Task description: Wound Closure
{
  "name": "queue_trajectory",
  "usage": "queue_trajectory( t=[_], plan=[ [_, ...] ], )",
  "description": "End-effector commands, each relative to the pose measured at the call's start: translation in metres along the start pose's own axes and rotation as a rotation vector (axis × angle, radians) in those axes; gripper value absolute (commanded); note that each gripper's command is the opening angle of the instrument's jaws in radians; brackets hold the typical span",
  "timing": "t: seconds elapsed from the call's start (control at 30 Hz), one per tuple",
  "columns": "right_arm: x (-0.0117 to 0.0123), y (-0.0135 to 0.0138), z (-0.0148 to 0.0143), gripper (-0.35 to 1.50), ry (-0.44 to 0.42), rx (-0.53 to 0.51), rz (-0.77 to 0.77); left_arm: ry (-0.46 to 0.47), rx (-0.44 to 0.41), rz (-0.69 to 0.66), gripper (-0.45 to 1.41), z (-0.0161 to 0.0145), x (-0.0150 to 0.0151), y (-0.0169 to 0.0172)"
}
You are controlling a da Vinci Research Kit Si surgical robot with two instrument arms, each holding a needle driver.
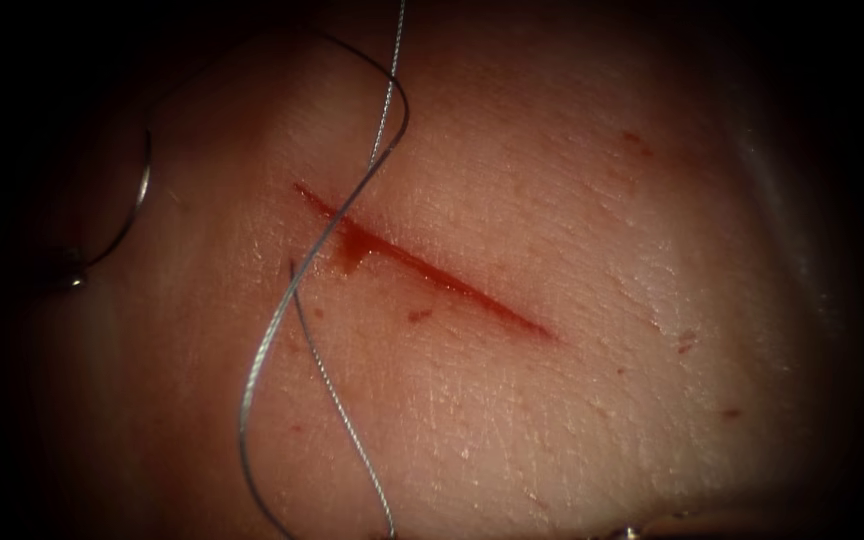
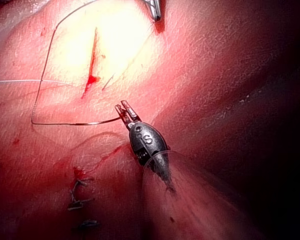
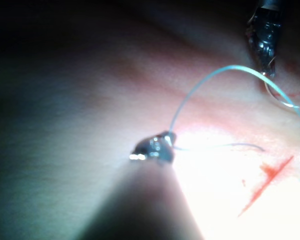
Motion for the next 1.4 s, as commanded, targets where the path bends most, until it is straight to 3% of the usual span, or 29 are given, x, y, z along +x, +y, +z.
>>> queue_trajectory(
  t=[0.03,0.1,0.13,0.17,0.37,0.47,0.57,0.77,0.83,0.87,1.03,1.2,1.4],
  plan=[
    [-0.0004,-0.0007,0.0005,-0.35,-0.001,0.002,0.004,0.001,-0.004,-0.003,-0.45,0.0004,-0.0007,0.0003],
    [0.0001,-0.0005,0.0007,0.69,0.013,-0.028,0.030,0.001,-0.005,-0.003,-0.45,0.0004,-0.0006,0.0002],
    [0.0001,-0.0005,0.0007,0.69,0.013,-0.028,0.030,0.001,-0.005,-0.003,-0.45,0.0004,-0.0006,0.0002],
    [0.0007,0.0001,0.0005,1.40,0.054,-0.067,0.065,0.001,-0.007,-0.004,-0.45,0.0003,-0.0005,0.0000],
    [0.0013,0.0025,-0.0016,1.42,0.103,-0.046,0.052,0.008,0.010,-0.032,-0.45,-0.0011,0.0012,-0.0023],
    [0.0009,0.0043,-0.0018,1.32,0.129,-0.025,0.044,0.018,0.027,-0.037,-0.45,-0.0018,0.0020,-0.0032],
    [0.0003,0.0062,-0.0004,1.25,0.121,-0.048,0.038,0.016,0.040,-0.032,-0.45,-0.0011,0.0015,-0.0028],
    [-0.0011,0.0111,0.0068,1.25,0.117,-0.148,0.055,0.031,0.016,-0.017,-0.45,0.0014,0.0003,-0.0013],
    [-0.0011,0.0115,0.0075,1.25,0.117,-0.156,0.056,0.032,0.016,-0.017,-0.45,0.0014,0.0003,-0.0013],
    [-0.0014,0.0125,0.0099,1.25,0.113,-0.178,0.057,0.032,0.013,-0.018,-0.45,0.0012,0.0004,-0.0014],
    [-0.0029,0.0128,0.0143,1.25,0.105,-0.186,0.039,0.032,0.011,-0.018,-0.45,0.0010,0.0005,-0.0015],
    [-0.0043,0.0126,0.0158,1.21,0.080,-0.182,0.025,0.032,0.011,-0.018,-0.45,0.0010,0.0005,-0.0015],
    [-0.0043,0.0138,0.0166,1.13,0.076,-0.191,0.031,0.032,0.014,-0.018,-0.45,0.0012,0.0004,-0.0014]
  ],
)
